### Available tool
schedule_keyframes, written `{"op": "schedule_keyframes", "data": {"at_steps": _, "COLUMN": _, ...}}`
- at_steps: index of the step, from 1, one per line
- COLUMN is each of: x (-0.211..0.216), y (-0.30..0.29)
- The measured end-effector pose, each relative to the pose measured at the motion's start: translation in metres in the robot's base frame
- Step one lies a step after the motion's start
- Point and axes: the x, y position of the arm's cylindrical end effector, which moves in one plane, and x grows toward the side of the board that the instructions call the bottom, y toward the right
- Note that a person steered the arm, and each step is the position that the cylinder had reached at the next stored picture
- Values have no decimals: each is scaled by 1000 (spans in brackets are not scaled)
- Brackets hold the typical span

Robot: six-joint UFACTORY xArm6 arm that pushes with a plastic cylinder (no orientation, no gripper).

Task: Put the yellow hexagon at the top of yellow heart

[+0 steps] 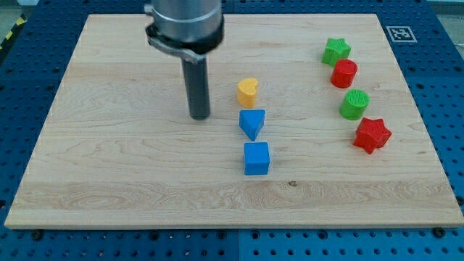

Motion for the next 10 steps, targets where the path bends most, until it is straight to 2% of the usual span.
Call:
{"op": "schedule_keyframes", "data": {"at_steps": 1, "x": -59, "y": -30}}
{"op": "schedule_keyframes", "data": {"at_steps": 2, "x": -137, "y": -45}}
{"op": "schedule_keyframes", "data": {"at_steps": 3, "x": -193, "y": -40}}
{"op": "schedule_keyframes", "data": {"at_steps": 5, "x": -174, "y": -35}}
{"op": "schedule_keyframes", "data": {"at_steps": 7, "x": -176, "y": 16}}
{"op": "schedule_keyframes", "data": {"at_steps": 10, "x": -165, "y": 14}}
